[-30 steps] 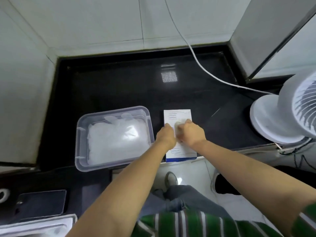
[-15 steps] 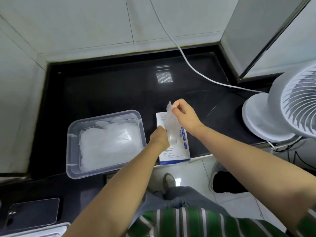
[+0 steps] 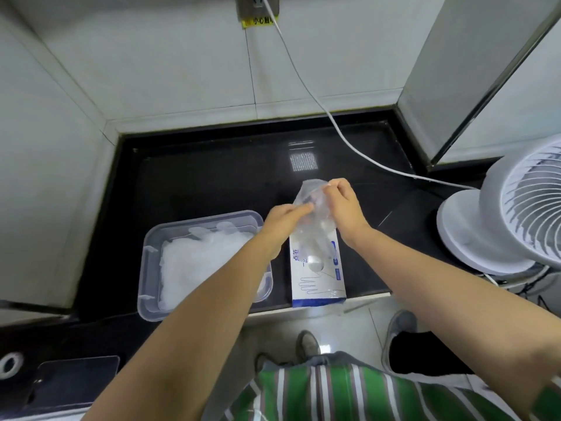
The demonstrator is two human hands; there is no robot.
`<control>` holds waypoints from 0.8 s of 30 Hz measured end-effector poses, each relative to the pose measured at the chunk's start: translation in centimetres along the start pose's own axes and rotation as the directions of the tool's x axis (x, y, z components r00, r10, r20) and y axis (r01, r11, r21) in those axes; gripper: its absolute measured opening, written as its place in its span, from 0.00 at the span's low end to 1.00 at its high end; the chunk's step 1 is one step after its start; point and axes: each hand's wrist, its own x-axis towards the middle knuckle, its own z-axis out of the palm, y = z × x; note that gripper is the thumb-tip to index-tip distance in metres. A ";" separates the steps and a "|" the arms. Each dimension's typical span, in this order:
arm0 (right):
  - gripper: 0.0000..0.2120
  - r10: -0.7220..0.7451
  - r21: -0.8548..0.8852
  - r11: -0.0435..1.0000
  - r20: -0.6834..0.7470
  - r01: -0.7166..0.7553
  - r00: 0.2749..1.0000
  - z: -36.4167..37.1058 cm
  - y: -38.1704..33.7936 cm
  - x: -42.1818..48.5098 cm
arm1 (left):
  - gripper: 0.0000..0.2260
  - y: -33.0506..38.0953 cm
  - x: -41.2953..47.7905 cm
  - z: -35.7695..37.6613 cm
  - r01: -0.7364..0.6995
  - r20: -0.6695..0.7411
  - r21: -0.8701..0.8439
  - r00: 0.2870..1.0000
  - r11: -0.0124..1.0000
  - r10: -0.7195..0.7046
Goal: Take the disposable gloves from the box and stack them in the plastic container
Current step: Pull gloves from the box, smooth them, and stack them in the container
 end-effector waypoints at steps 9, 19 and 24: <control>0.17 0.082 -0.007 0.997 0.207 -0.083 0.975 1.1 -0.2 0.1 | 0.05 0.3 -0.9 -5.9 -0.195 -0.060 -0.132 0.980 0.972 0.189; 0.23 0.213 0.006 0.941 0.768 -0.340 0.604 4.6 -2.8 0.0 | 0.07 0.1 -2.8 -11.5 -0.218 0.094 0.033 0.972 0.976 0.214; 0.11 0.198 -0.083 0.980 0.419 -0.179 0.886 7.9 -1.9 -0.7 | 0.17 -1.6 -3.4 -16.4 0.060 -0.028 0.313 0.998 0.948 -0.054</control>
